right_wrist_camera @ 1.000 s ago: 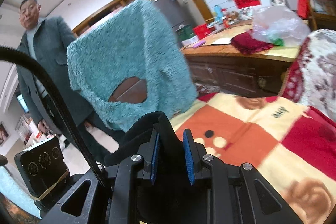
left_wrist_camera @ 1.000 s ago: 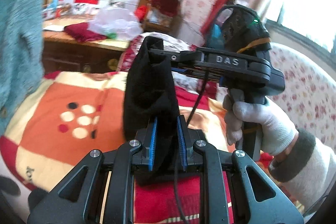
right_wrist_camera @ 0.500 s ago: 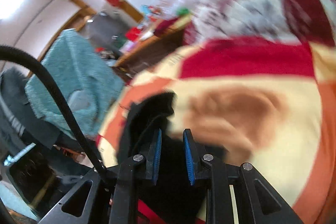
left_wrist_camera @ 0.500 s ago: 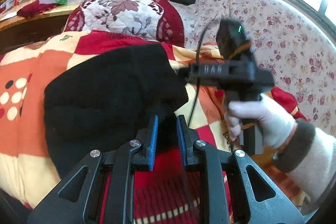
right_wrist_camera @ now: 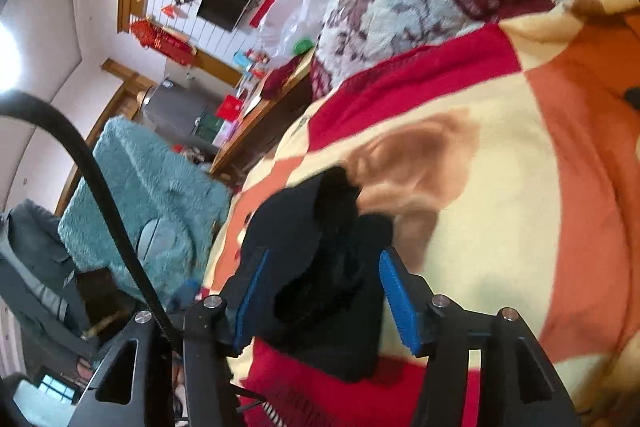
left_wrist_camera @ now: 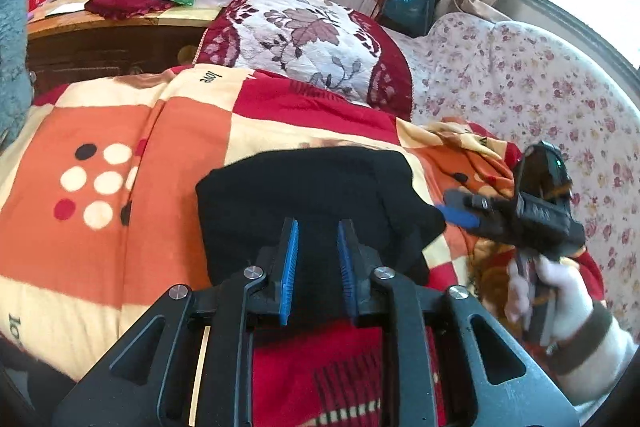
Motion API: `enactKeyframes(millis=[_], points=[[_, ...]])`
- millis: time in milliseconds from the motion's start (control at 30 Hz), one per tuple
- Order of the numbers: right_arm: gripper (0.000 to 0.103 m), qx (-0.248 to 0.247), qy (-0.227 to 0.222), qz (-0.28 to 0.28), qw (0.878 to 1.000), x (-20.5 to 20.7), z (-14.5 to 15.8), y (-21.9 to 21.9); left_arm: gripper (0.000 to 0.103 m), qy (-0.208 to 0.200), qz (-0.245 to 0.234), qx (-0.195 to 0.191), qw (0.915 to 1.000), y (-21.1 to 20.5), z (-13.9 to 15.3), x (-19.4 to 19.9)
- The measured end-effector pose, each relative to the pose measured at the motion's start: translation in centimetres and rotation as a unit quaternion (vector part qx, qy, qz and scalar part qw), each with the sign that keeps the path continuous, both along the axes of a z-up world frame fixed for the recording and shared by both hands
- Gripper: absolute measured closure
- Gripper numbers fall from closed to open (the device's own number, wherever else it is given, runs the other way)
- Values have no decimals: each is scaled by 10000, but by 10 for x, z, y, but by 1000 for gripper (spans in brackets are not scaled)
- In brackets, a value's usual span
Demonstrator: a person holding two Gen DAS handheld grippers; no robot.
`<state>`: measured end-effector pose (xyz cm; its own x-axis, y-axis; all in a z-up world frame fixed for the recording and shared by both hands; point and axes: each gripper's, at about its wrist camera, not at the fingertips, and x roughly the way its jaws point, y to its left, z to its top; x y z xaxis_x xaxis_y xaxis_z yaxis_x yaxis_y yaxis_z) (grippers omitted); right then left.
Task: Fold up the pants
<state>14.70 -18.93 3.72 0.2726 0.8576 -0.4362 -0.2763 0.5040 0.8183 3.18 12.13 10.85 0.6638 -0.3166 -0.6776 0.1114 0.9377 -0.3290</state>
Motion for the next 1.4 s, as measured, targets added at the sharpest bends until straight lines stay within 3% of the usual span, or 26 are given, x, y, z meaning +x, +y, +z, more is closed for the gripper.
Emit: enactKeyframes(millis=[67,133,400,433,467,567,733,833,1000,1100,1133,1167,1233,1400], points=[[36,-205,101,106,9997,-1,-5,11,71,-3,-109,28,9999,-3,-2,12],[36,-267,141,158,9994,0,-10,17,63,54,-144,0,9999,-3,-5,23],[36,-46,-18,310,9995,2,-12,38,63,425,12,118,9990,2,-30,66],[44,-109,-92,328,9994,1,-13,44,63,463,24,102,9989,2,-34,69],[61,-129,-171,328,9992,0,-13,47,63,490,39,76,9988,3,-37,72],[81,-47,-204,210,9996,-1,-15,48,63,510,77,47,9987,5,-36,72],[89,295,-487,211,9982,-24,13,35,63,427,-5,-74,9991,3,-24,60],[89,241,-489,143,9984,-39,21,28,63,415,-68,-83,9991,-3,-24,57],[89,-55,-11,-67,10000,-41,-12,24,63,493,-140,163,9986,-22,-38,56],[89,214,79,-154,9996,-38,-18,22,63,468,-87,129,9988,-22,-40,56],[83,339,131,-198,9991,-38,-18,19,63,507,-75,34,9987,-19,-40,57],[66,367,240,-247,9987,-35,-20,18,63,535,-72,-24,9985,-17,-40,58],[48,366,267,-262,9986,-32,-21,19,63,560,-63,-132,9983,-13,-38,59],[53,298,60,-59,9995,-22,-22,36,63,522,92,-208,9984,-6,-35,59]])
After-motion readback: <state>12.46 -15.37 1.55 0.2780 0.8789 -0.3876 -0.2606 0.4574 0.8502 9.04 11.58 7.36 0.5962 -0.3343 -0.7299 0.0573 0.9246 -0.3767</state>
